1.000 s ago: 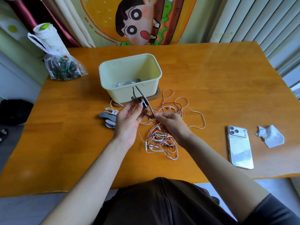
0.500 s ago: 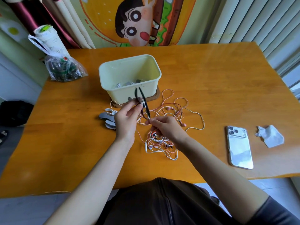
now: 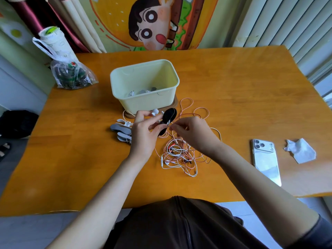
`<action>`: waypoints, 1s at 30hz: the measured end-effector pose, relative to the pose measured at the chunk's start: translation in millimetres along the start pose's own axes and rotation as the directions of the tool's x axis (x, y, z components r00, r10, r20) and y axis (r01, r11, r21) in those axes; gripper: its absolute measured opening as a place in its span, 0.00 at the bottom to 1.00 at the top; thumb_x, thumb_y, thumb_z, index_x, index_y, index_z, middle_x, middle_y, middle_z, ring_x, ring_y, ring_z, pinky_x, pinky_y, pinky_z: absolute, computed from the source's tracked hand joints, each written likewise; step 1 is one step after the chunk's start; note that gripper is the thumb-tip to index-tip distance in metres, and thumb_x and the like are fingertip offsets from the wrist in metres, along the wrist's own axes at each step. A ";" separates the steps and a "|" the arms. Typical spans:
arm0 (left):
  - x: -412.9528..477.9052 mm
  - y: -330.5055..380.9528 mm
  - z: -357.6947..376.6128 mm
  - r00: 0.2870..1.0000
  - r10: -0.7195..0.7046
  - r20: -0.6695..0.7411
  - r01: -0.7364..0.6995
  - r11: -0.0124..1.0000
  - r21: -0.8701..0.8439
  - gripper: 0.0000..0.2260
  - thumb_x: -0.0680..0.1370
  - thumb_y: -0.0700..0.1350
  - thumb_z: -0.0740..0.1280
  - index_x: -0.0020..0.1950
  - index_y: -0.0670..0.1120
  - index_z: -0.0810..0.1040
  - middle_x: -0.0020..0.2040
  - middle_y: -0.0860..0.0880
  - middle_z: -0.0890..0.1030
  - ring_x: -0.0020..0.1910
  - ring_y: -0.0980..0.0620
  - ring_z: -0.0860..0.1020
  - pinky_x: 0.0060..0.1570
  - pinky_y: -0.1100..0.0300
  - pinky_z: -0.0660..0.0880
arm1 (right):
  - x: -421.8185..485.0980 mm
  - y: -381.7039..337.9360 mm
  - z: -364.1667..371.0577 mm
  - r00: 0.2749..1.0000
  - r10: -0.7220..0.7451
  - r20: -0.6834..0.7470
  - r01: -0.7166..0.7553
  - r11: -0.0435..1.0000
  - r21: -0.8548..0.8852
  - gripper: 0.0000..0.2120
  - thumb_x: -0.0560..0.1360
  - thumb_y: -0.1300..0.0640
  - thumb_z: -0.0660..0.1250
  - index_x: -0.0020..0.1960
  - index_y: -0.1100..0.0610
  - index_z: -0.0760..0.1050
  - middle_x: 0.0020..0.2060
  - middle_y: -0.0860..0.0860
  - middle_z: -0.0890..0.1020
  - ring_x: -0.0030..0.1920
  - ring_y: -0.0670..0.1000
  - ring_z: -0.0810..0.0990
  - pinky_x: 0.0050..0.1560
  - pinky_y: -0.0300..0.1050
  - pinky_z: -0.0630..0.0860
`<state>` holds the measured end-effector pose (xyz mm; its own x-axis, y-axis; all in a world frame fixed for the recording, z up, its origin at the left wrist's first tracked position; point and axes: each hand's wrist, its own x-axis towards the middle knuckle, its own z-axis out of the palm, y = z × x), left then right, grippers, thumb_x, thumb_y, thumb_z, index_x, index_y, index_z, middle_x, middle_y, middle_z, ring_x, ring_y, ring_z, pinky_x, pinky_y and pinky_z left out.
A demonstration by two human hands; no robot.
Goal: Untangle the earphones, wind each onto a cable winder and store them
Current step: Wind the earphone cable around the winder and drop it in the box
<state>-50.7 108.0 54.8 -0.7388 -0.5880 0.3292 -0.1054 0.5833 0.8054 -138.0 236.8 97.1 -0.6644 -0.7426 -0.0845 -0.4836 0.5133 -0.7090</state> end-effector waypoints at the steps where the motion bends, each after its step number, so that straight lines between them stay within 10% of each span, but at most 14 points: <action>1: 0.3 0.0 0.2 1.000 -0.001 0.029 0.001 1.000 0.005 0.17 0.70 0.35 0.73 0.59 0.37 0.80 0.51 0.46 0.72 0.47 0.51 0.77 0.47 0.75 0.74 | 0.4 0.7 -3.3 1.000 -0.015 -0.021 0.014 0.999 -0.048 0.11 0.78 0.53 0.64 0.46 0.58 0.82 0.33 0.51 0.81 0.30 0.48 0.74 0.31 0.38 0.67; 10: 0.3 3.1 -3.9 0.960 -0.115 0.256 0.139 0.987 -0.078 0.19 0.72 0.35 0.71 0.62 0.45 0.77 0.52 0.46 0.72 0.52 0.49 0.77 0.50 0.69 0.77 | 2.3 5.9 -29.9 0.989 -0.071 -0.128 0.065 0.997 -0.049 0.12 0.74 0.49 0.69 0.42 0.58 0.82 0.23 0.42 0.70 0.25 0.43 0.73 0.27 0.39 0.64; 17: -1.2 9.0 -10.1 0.904 -0.161 0.397 0.261 0.941 -0.214 0.20 0.73 0.34 0.70 0.63 0.48 0.74 0.50 0.51 0.74 0.46 0.70 0.75 0.49 0.74 0.72 | 10.7 6.1 -39.7 0.979 -0.083 -0.186 0.093 0.995 0.048 0.10 0.73 0.50 0.71 0.36 0.54 0.79 0.23 0.40 0.72 0.27 0.37 0.72 0.30 0.30 0.64; 30: -2.6 12.6 -13.5 0.854 -0.215 0.473 0.393 0.863 -0.317 0.15 0.69 0.46 0.70 0.55 0.54 0.80 0.53 0.50 0.78 0.52 0.61 0.78 0.62 0.56 0.73 | 16.8 10.0 -36.9 0.980 -0.003 -0.198 0.061 0.956 0.288 0.10 0.75 0.52 0.69 0.35 0.48 0.77 0.27 0.47 0.75 0.27 0.42 0.67 0.28 0.34 0.62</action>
<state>-41.1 109.3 70.7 -0.9234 -0.3629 -0.1254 -0.1706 0.0951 0.9807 -175.0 245.3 114.4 -0.7627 -0.6442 0.0581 -0.3387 0.3212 -0.8844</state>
